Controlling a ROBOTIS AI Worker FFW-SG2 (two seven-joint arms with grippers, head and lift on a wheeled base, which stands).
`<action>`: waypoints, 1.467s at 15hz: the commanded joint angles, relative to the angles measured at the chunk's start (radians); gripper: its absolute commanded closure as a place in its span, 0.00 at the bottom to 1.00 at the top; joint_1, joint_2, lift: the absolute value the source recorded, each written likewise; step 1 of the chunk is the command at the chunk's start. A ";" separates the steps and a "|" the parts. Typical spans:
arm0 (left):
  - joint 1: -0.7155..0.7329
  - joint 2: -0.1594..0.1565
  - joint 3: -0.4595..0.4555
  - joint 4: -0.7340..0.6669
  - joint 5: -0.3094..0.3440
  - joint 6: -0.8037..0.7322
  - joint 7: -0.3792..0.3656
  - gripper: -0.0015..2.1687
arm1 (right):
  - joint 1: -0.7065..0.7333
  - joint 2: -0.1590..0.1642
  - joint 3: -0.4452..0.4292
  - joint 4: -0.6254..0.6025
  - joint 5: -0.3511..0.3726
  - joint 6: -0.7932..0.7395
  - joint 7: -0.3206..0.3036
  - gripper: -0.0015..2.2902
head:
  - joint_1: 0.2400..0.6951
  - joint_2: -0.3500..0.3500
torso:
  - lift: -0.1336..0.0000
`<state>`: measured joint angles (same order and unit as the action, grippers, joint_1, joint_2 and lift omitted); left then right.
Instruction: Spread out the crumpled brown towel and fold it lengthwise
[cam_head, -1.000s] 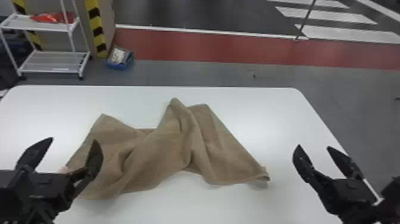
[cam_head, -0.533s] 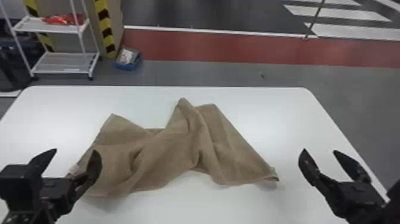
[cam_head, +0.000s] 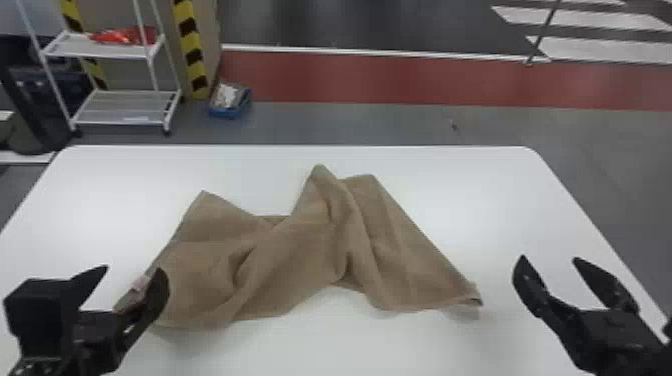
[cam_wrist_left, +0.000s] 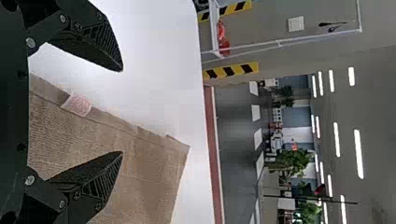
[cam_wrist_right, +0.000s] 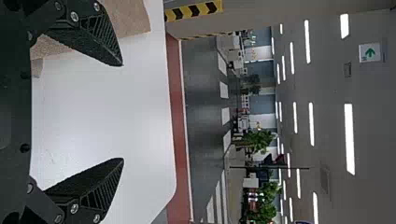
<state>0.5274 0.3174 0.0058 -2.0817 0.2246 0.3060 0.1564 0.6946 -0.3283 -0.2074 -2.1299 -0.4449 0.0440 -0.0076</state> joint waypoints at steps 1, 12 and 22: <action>0.029 -0.003 0.042 -0.015 0.013 0.046 -0.008 0.14 | -0.004 0.000 0.006 0.004 0.000 0.001 0.000 0.08 | 1.00 0.39 | 0.04; 0.092 -0.024 0.120 -0.029 0.070 0.046 -0.127 0.16 | -0.015 0.008 0.025 0.019 0.008 0.001 0.008 0.08 | 1.00 0.47 | 0.04; 0.074 -0.029 0.109 -0.014 0.045 0.101 -0.132 0.16 | -0.020 0.017 0.031 0.044 0.008 -0.011 0.015 0.08 | 1.00 0.45 | 0.04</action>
<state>0.6048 0.2899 0.1151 -2.0966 0.2727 0.3977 0.0244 0.6764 -0.3118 -0.1794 -2.0911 -0.4372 0.0385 0.0071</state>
